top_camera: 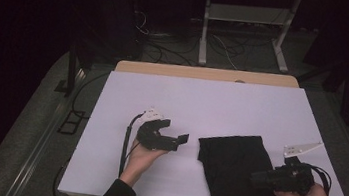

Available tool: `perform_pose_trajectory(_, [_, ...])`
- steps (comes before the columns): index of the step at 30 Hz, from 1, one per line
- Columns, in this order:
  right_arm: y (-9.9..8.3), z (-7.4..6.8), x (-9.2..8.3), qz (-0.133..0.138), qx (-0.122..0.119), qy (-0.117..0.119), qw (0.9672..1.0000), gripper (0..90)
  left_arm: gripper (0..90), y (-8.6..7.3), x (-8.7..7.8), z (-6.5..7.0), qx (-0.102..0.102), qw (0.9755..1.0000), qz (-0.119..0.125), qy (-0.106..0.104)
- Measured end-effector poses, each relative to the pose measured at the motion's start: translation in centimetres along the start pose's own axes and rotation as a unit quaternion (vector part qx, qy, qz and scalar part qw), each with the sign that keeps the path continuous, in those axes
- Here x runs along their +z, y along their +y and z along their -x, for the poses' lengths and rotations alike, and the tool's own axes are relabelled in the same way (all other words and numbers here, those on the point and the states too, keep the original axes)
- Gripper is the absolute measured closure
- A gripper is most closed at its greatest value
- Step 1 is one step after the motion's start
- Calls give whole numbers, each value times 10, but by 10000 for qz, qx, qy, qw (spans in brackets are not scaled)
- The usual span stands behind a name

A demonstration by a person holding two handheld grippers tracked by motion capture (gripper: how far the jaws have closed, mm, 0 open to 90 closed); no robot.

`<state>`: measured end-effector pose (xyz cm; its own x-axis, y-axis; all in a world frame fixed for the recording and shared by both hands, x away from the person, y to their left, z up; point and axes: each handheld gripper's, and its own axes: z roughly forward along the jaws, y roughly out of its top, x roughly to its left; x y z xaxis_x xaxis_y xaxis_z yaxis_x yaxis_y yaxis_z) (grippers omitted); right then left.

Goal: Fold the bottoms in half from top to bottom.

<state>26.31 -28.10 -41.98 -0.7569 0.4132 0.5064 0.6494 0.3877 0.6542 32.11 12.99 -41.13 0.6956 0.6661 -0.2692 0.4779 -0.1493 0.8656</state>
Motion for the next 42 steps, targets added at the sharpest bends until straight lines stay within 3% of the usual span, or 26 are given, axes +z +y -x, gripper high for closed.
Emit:
perform_pose_trajectory(5, [12,6,6,0,-6,-150,9999,878,72,-2,-7,-5,-19,9999,119,18])
perform_pose_trajectory(12, [27,13,15,-23,1,-348,9994,884,72,-4,-11,-9,-61,9997,207,60])
perform_pose_trajectory(24, [49,20,34,58,40,-383,9992,884,72,-7,-10,-12,-74,9997,197,95])
perform_pose_trajectory(33, [59,23,60,-252,47,-283,9993,883,72,-7,-9,-12,-65,9998,165,108])
perform_pose_trajectory(42, [57,22,79,-662,5,-262,9975,884,72,-7,-8,-12,-42,9998,161,119])
